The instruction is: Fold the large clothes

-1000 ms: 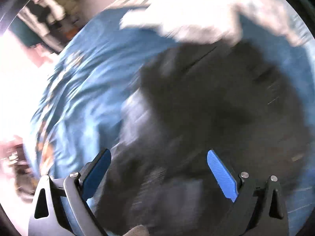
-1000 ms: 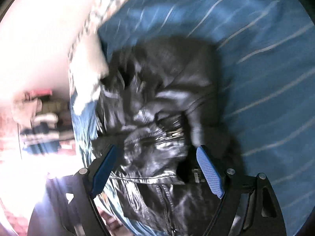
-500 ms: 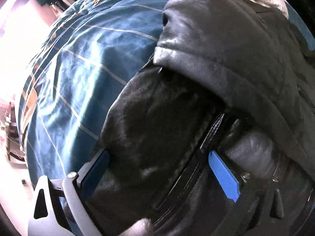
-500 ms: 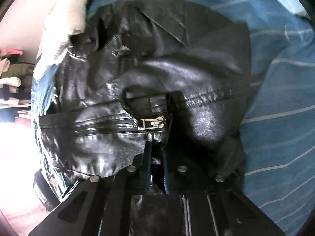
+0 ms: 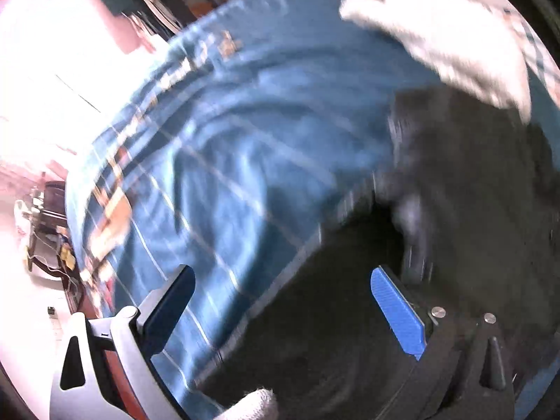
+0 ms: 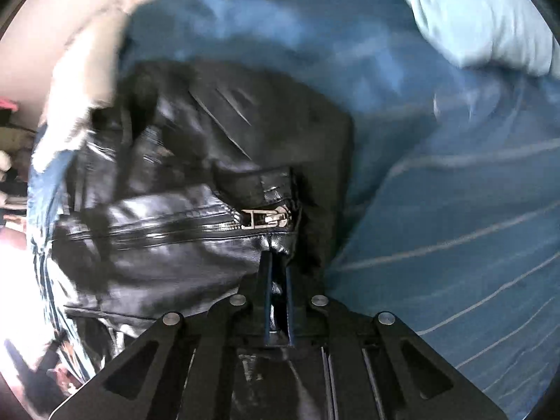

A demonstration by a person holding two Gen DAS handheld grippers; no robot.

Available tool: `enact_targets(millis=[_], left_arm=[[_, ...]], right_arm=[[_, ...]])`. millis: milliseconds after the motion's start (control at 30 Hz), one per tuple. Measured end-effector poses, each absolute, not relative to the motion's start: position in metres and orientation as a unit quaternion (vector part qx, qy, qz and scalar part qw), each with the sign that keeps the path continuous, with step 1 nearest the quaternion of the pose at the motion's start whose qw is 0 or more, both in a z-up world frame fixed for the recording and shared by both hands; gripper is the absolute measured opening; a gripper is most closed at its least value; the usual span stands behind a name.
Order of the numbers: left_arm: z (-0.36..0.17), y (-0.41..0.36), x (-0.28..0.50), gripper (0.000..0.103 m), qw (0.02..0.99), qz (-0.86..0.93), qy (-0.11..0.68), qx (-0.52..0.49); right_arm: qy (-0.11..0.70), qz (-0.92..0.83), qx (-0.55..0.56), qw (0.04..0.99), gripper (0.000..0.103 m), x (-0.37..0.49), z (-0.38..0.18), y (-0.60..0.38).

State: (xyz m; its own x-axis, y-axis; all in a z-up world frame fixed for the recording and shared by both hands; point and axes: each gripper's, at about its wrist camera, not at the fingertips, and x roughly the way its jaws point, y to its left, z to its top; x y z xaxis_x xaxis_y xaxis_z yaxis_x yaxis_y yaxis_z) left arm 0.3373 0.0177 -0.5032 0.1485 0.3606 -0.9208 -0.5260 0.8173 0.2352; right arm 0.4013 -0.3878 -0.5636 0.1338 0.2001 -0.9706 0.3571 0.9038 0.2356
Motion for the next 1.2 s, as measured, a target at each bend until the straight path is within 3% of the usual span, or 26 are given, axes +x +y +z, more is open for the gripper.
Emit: enact_targets(millis=[167,367,433,600,700,833,1033,1067,1133,1167,1200], left_arm=[[-0.512,0.022,0.392,0.103,0.765,0.294,0.571,-0.055],[-0.596,0.024,0.427,0.103,0.717,0.3,0.627,0.046],[-0.588,0.029,0.421,0.103,0.73,0.283,0.622,0.037],[-0.546,0.034,0.375,0.103,0.75,0.265,0.606,0.035],[-0.543,0.032,0.34,0.103,0.736,0.27,0.617,0.063],[-0.588,0.03,0.32,0.103,0.7,0.253,0.662,0.087],[-0.612,0.004,0.328,0.103,0.7,0.263,0.636,0.19],[-0.612,0.002,0.325,0.103,0.704,0.262,0.63,0.197],[-0.61,0.004,0.321,0.103,0.712,0.259,0.626,0.186],[-0.609,0.009,0.32,0.103,0.716,0.254,0.627,0.174],[-0.608,0.009,0.318,0.103,0.716,0.251,0.628,0.169]], right_arm=[[0.653,-0.05,0.278,0.703,0.011,0.404,-0.556,-0.409],[0.64,-0.076,0.313,0.697,0.016,0.384,-0.554,-0.442],[0.641,-0.076,0.325,0.691,0.02,0.374,-0.557,-0.451],[0.651,-0.051,0.313,0.689,0.05,0.357,-0.564,-0.437],[0.667,-0.036,0.285,0.688,0.054,0.348,-0.57,-0.421],[0.686,-0.024,0.245,0.684,0.057,0.345,-0.586,-0.4],[0.7,-0.013,0.245,0.671,0.07,0.348,-0.618,-0.387],[0.698,-0.012,0.25,0.671,0.07,0.349,-0.618,-0.387],[0.694,-0.005,0.267,0.668,0.058,0.347,-0.617,-0.387],[0.691,0.009,0.289,0.663,0.03,0.346,-0.616,-0.387],[0.689,0.015,0.309,0.656,0.021,0.344,-0.615,-0.385]])
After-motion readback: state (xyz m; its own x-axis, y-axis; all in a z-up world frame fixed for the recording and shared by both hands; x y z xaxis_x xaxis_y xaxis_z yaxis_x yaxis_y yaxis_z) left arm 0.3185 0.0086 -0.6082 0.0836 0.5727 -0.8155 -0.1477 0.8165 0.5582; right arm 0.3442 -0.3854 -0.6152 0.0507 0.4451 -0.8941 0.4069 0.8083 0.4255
